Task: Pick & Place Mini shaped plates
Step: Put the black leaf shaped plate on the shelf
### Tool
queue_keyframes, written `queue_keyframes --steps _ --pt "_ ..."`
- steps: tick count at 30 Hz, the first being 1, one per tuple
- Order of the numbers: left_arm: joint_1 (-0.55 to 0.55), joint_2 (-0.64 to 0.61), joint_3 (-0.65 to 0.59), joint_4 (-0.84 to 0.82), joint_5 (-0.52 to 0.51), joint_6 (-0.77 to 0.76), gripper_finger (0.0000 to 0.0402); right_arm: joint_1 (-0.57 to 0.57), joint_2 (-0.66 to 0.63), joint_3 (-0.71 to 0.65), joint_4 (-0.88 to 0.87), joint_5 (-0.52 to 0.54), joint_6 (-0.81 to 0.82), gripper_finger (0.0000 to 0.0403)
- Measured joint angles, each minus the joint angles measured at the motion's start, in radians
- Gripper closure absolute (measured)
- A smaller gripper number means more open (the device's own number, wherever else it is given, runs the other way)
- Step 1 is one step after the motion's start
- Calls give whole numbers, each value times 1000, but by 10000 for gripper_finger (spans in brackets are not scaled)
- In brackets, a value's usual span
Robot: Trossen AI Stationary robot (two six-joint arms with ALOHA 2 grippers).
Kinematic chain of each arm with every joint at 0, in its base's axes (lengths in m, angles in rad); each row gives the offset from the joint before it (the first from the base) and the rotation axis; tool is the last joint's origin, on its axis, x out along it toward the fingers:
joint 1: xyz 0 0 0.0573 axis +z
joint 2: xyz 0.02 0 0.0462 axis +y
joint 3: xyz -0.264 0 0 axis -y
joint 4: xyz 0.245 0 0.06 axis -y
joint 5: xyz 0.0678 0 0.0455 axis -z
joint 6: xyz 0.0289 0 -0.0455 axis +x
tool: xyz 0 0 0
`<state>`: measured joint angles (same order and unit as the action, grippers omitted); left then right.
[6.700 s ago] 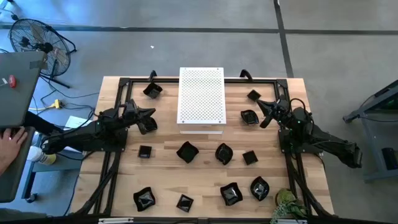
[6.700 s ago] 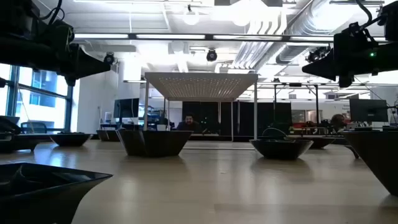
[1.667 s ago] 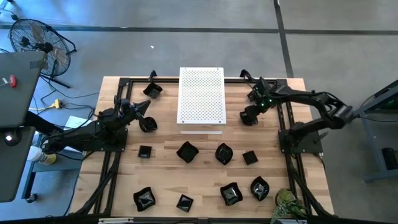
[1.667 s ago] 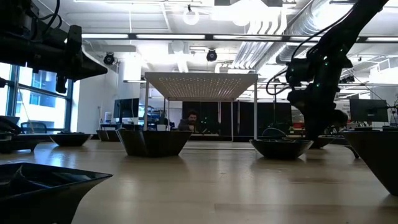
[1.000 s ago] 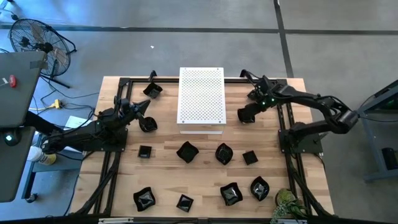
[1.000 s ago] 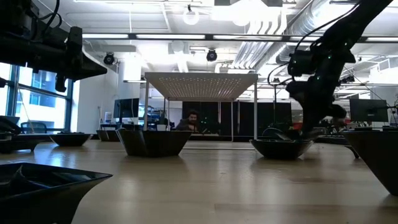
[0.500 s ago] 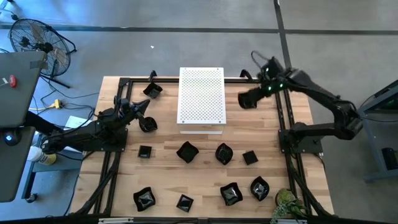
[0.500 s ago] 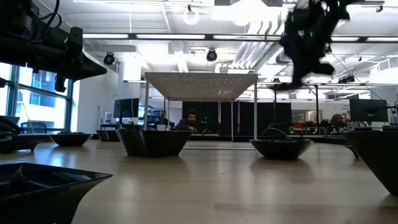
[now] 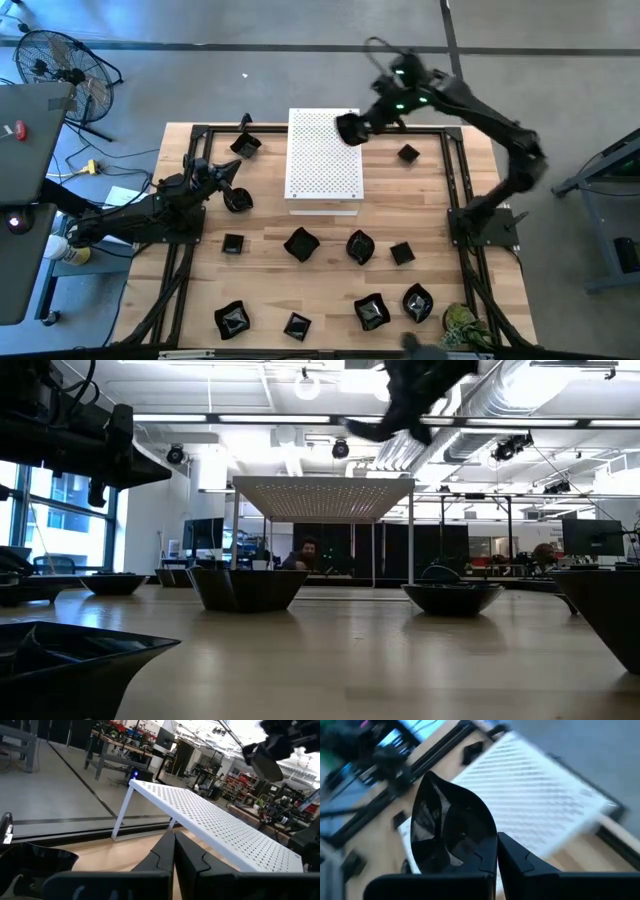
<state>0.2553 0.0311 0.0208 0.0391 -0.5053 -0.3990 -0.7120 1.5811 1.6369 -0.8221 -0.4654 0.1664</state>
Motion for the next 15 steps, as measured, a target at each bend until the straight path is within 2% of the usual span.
queue_keyframes --steps 3,8,15 --pt "0 0 0 0 0 2 401 21 139 112 -61 -69 -76 399" --pt "0 0 0 0 0 4 401 31 339 313 -214 -72 -210 401" --pt "0 0 0 0 0 10 401 39 505 494 -326 -73 -321 399"
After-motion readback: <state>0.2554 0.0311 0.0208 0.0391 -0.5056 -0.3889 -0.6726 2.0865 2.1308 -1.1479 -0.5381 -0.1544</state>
